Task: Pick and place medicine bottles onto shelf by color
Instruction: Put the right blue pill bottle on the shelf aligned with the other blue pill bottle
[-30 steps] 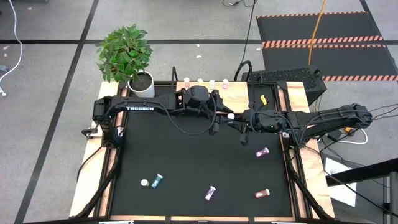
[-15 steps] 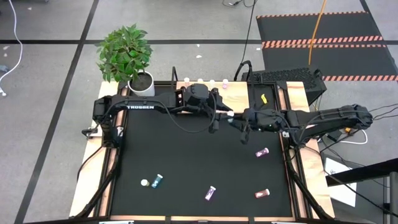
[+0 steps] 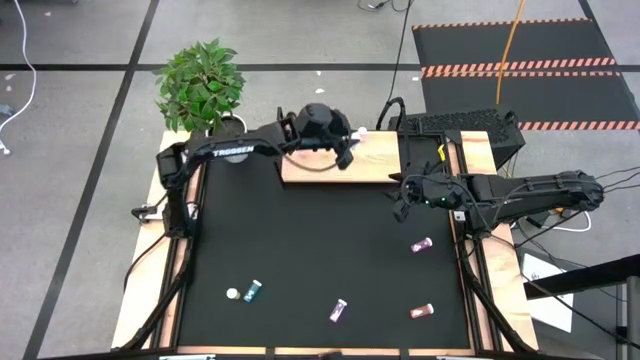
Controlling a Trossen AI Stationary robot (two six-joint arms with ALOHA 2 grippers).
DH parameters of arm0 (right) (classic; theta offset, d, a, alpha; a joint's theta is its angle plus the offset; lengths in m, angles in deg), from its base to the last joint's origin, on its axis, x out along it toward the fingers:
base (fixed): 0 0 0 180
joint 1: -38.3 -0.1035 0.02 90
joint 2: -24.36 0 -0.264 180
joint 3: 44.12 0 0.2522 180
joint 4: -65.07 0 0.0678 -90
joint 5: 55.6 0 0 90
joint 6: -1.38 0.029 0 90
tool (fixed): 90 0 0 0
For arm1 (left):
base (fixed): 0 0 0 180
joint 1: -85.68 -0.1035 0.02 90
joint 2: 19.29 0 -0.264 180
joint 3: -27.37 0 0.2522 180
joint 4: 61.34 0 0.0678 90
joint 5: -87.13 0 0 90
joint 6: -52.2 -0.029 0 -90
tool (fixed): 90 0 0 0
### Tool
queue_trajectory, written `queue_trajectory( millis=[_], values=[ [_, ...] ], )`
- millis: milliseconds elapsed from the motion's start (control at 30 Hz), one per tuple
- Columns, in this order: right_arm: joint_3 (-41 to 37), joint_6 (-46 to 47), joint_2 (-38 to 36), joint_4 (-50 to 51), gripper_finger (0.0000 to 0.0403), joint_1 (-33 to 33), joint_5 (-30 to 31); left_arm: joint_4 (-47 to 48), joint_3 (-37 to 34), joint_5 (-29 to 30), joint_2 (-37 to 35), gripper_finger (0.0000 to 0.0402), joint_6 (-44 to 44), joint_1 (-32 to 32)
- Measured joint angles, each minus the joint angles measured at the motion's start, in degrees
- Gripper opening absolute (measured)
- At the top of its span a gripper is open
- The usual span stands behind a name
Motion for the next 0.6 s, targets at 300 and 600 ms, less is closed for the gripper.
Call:
queue_trajectory(
  millis=[300, 600],
  values=[
    [0.00, 1.44, -0.08, 0.93, 0.0227, 0.00, 0.45, -2.64, -0.04, -3.58, 8.27, 0.0122, -7.25, -5.86],
    [0.00, 1.47, -0.08, 3.03, 0.0227, 0.02, 0.47, -0.53, -0.07, -6.95, 10.86, 0.0121, -10.22, -7.98]
  ],
)
